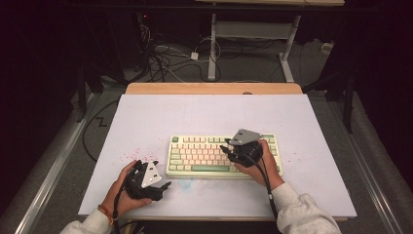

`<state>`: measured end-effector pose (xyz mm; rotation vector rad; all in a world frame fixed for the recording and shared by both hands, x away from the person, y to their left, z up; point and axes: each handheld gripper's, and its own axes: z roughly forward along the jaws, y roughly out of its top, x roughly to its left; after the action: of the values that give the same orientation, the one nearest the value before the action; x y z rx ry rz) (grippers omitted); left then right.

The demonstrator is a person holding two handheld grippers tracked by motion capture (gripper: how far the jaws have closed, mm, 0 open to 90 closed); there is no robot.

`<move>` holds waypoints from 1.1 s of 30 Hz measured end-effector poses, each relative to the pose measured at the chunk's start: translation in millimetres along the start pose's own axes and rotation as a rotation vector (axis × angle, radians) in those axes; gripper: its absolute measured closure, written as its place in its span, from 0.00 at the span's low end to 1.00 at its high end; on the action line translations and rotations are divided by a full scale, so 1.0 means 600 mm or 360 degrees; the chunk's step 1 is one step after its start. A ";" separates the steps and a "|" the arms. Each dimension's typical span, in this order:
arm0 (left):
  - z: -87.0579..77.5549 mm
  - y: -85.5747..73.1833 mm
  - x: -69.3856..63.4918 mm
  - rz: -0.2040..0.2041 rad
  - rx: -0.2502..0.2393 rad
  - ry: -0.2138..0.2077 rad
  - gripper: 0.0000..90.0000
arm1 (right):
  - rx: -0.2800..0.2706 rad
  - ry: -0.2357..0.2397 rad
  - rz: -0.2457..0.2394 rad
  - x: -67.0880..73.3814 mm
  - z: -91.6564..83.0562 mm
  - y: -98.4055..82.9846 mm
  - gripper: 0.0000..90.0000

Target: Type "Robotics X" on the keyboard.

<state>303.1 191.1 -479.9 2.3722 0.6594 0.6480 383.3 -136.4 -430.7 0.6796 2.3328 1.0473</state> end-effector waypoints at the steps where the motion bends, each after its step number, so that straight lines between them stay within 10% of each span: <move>1: 0.000 0.000 0.000 0.0002 0.0002 0.0003 0.21 | -0.0010 -0.0002 -0.0003 -0.001 -0.003 0.000 0.69; 14: -0.002 0.000 0.001 0.0007 -0.0005 0.0008 0.21 | -0.0137 -0.0115 0.0024 -0.004 -0.037 0.001 0.36; 33: -0.007 0.001 0.002 -0.0006 -0.0020 0.0017 0.21 | -0.0212 -0.0219 -0.0011 -0.001 -0.093 -0.028 0.30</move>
<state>301.8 192.9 -476.4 2.3567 0.6620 0.6620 345.6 -176.4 -410.6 0.6698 2.1264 1.1053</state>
